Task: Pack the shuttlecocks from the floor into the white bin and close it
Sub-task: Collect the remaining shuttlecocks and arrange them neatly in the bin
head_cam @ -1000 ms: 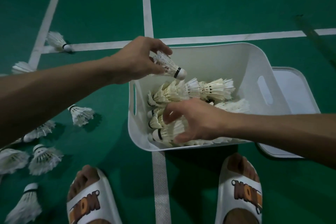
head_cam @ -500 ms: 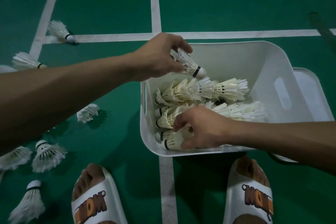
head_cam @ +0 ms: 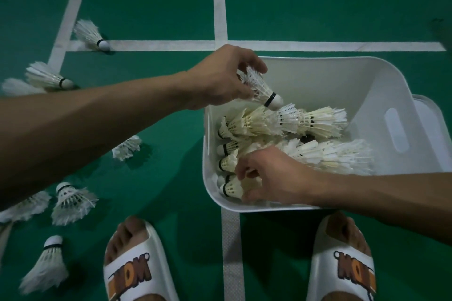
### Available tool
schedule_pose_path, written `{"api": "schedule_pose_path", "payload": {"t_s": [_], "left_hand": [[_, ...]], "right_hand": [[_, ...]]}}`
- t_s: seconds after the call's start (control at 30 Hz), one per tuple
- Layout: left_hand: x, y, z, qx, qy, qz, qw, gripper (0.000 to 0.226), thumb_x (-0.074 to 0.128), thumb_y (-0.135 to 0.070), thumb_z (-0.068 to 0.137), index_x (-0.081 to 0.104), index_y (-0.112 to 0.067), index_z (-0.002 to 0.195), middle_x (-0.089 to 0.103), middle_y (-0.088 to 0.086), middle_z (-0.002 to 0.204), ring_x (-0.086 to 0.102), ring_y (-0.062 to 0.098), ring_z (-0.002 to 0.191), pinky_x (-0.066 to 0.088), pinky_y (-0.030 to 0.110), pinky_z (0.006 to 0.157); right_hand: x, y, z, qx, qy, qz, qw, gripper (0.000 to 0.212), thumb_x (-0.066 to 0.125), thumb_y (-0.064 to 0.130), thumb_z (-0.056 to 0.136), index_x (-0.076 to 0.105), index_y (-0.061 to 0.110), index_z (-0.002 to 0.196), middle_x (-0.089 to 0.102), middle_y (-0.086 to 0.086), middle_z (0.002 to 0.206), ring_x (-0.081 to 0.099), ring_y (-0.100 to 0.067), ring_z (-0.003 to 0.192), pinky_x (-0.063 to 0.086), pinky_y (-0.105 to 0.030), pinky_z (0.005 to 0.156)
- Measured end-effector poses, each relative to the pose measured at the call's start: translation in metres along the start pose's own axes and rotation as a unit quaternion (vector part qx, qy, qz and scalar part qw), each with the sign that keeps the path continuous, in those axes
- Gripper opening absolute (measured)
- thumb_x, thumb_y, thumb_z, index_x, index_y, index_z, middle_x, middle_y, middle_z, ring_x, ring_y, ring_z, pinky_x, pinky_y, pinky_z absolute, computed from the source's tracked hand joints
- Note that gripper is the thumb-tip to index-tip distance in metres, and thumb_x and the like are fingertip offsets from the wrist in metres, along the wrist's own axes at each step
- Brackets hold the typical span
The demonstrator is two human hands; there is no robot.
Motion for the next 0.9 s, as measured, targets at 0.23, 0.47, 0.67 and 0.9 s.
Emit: {"api": "schedule_pose_path", "payload": {"t_s": [0.23,0.47,0.67,0.9], "left_hand": [[0.005,-0.006,0.002,0.037,0.014,0.067,0.997,0.051,0.075,-0.006,0.078,0.058,-0.023,0.122,0.067,0.003,0.092,0.065,0.017,0.079,0.056,0.029,0.075],[0.006,-0.008,-0.002,0.072,0.079,0.142,0.984,0.048,0.074,-0.015,0.080,0.055,-0.026,0.123,0.068,-0.007,0.093,0.064,0.008,0.086,0.052,0.026,0.082],[0.020,-0.018,-0.005,0.131,0.142,0.232,0.953,0.033,0.070,-0.013,0.083,0.065,-0.019,0.115,0.060,-0.011,0.092,0.059,0.002,0.082,0.052,0.025,0.082],[0.034,-0.021,-0.003,0.136,0.154,0.210,0.956,0.045,0.077,-0.017,0.077,0.060,-0.023,0.119,0.057,-0.010,0.105,0.055,0.004,0.094,0.053,0.022,0.083]], "right_hand": [[-0.026,-0.008,-0.005,0.036,-0.056,0.070,0.995,0.028,0.081,0.037,0.071,0.064,0.026,0.090,0.066,0.012,0.093,0.063,-0.004,0.083,0.055,-0.026,0.078],[-0.061,-0.037,-0.028,0.071,-0.250,0.128,0.957,0.030,0.079,0.036,0.071,0.055,0.020,0.071,0.062,0.004,0.070,0.060,-0.008,0.063,0.056,-0.030,0.062],[-0.069,-0.054,-0.026,0.118,-0.231,0.274,0.926,0.069,0.084,0.045,0.053,0.046,0.035,0.109,0.057,0.007,0.113,0.066,-0.010,0.087,0.059,-0.032,0.075],[-0.063,-0.051,-0.018,0.092,-0.176,0.302,0.932,0.072,0.087,0.019,0.064,0.046,0.031,0.122,0.067,-0.004,0.105,0.071,-0.013,0.082,0.057,-0.030,0.078]]}}
Point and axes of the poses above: each hand's wrist, its own z-axis towards the middle knuckle, its own x-axis out of the palm, y = z × x, the point moved 3 cm from there along z, towards the middle knuckle
